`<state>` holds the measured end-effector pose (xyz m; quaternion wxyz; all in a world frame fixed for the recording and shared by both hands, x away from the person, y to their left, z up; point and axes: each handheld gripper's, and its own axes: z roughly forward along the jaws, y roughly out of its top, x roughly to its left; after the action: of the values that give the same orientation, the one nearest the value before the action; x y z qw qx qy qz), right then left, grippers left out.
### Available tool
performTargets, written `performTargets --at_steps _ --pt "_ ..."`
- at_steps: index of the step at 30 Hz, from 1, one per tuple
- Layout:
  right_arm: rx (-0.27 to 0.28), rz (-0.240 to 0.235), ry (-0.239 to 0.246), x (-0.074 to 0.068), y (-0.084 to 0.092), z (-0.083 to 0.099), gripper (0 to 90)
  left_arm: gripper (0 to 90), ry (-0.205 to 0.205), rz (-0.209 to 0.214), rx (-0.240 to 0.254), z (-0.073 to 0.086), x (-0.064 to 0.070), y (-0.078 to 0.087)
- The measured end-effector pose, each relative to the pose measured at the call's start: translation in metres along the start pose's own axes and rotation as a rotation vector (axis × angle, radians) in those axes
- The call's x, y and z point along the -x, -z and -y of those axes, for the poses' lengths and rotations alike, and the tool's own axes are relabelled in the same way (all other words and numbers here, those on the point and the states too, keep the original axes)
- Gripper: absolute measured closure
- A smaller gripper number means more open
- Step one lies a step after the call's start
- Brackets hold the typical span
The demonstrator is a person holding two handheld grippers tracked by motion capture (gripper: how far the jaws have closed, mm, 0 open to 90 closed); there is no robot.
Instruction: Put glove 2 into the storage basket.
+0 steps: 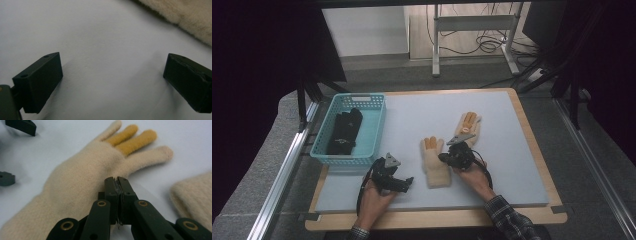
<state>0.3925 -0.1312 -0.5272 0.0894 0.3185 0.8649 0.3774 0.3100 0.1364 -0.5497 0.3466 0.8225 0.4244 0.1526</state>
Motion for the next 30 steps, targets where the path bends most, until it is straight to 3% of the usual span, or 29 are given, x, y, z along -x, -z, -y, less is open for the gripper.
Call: performTargets --at_steps 6,9,14,23,30 --pt "0.098 0.013 0.006 -0.004 0.038 -0.008 83.6 2.7 -0.004 0.000 -0.002 0.000 0.000 0.000" --pt "0.097 0.040 0.016 0.000 0.043 -0.006 71.3 2.7 -0.003 -0.001 -0.002 0.000 0.000 0.000" --pt "0.124 0.094 -0.012 0.021 0.050 -0.001 64.7 2.7 0.000 0.001 -0.002 0.000 0.000 0.000" --pt "0.121 0.222 -0.062 0.065 0.057 0.005 51.9 2.7 0.003 0.000 0.001 0.000 0.000 0.000" --pt "0.123 0.267 -0.081 0.087 0.049 -0.003 42.4 2.7 0.003 0.001 0.002 0.000 0.000 0.000"
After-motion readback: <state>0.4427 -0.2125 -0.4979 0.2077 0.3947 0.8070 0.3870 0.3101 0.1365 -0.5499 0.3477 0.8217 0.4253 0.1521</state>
